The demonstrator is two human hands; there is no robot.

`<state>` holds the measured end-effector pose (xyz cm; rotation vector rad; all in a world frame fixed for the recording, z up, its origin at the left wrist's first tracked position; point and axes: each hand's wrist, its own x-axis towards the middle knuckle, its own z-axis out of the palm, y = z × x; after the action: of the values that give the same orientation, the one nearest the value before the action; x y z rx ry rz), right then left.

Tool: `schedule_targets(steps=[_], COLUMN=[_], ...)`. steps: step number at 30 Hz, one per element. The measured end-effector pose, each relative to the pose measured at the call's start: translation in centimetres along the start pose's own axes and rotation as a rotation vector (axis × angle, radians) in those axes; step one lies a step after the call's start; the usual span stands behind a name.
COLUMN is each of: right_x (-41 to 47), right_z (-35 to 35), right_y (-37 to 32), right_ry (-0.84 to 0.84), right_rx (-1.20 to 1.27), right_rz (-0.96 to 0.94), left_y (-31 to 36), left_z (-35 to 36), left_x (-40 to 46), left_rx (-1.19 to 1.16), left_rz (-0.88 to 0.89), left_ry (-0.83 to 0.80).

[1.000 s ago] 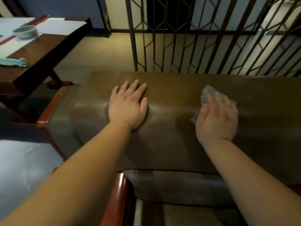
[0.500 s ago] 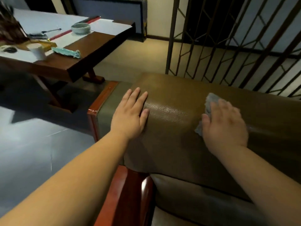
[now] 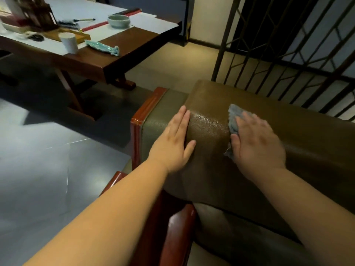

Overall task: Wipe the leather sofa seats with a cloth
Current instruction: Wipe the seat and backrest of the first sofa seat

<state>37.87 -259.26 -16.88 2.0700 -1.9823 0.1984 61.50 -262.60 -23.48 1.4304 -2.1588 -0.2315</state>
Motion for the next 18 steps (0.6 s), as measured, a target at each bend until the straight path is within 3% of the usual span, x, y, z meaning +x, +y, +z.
schedule_targets(steps=[3, 7, 13, 18], right_x=[2.9, 3.7, 0.4, -0.7], right_z=[0.2, 3.6, 6.2, 8.4], right_y=[-5.4, -11.6, -7.0, -7.1], right_ry=[0.054, 0.143, 0.276, 0.421], right_rx=[0.060, -0.012, -0.143, -0.205], right_rz=[0.098, -0.244, -0.555, -0.559], left_y=[-2.5, -4.5, -5.8, -7.6], left_z=[2.1, 5.5, 6.8, 7.4], left_x=[-5.1, -9.3, -11.3, -11.4], left_rx=[0.102, 0.178, 0.179, 0.214], left_rz=[-0.026, -0.172, -0.206, -0.160], left_ry=[0.010, -0.042, -0.134, -0.138])
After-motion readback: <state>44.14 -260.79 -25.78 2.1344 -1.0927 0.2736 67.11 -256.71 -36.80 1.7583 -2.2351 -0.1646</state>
